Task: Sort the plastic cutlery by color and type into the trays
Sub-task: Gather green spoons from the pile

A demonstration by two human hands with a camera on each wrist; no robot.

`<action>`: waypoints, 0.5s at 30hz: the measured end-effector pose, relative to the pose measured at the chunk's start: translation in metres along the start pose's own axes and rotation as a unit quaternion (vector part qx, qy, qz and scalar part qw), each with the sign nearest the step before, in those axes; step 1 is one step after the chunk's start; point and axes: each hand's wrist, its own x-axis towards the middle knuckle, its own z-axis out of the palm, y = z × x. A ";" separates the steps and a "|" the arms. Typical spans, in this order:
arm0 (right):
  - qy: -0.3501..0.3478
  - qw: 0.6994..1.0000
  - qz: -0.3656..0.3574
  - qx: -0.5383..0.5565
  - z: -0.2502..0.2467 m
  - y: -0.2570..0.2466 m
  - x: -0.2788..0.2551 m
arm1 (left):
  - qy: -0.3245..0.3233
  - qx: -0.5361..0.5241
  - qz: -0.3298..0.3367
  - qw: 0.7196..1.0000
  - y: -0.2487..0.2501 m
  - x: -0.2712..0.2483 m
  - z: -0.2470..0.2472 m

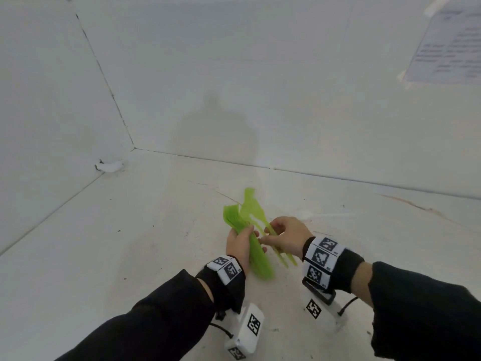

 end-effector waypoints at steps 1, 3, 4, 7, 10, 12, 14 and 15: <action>-0.006 1.000 -0.006 0.022 0.002 0.005 -0.005 | 0.003 -0.004 0.004 1.000 -0.002 -0.002 0.002; -0.007 0.998 -0.016 0.057 0.006 0.012 -0.014 | 0.005 -0.011 0.006 1.000 -0.007 -0.005 0.004; 0.003 0.998 -0.018 0.066 0.007 0.015 -0.017 | 0.003 -0.016 0.003 1.000 -0.009 -0.008 0.005; 0.054 0.995 -0.020 0.082 0.009 0.024 -0.022 | -0.003 -0.030 -0.011 0.999 -0.012 -0.015 0.007; 0.056 0.996 -0.036 0.064 0.009 0.028 -0.025 | -0.003 -0.022 -0.011 1.000 -0.013 -0.019 0.006; 0.021 0.997 -0.047 0.060 0.007 0.026 -0.027 | -0.005 -0.020 -0.011 1.000 -0.013 -0.021 0.006; -0.009 0.997 -0.050 0.061 0.005 0.024 -0.028 | -0.010 -0.018 -0.012 1.000 -0.012 -0.023 0.005; -0.017 0.997 -0.047 0.052 0.004 0.023 -0.027 | -0.013 -0.017 -0.008 1.000 -0.011 -0.023 0.004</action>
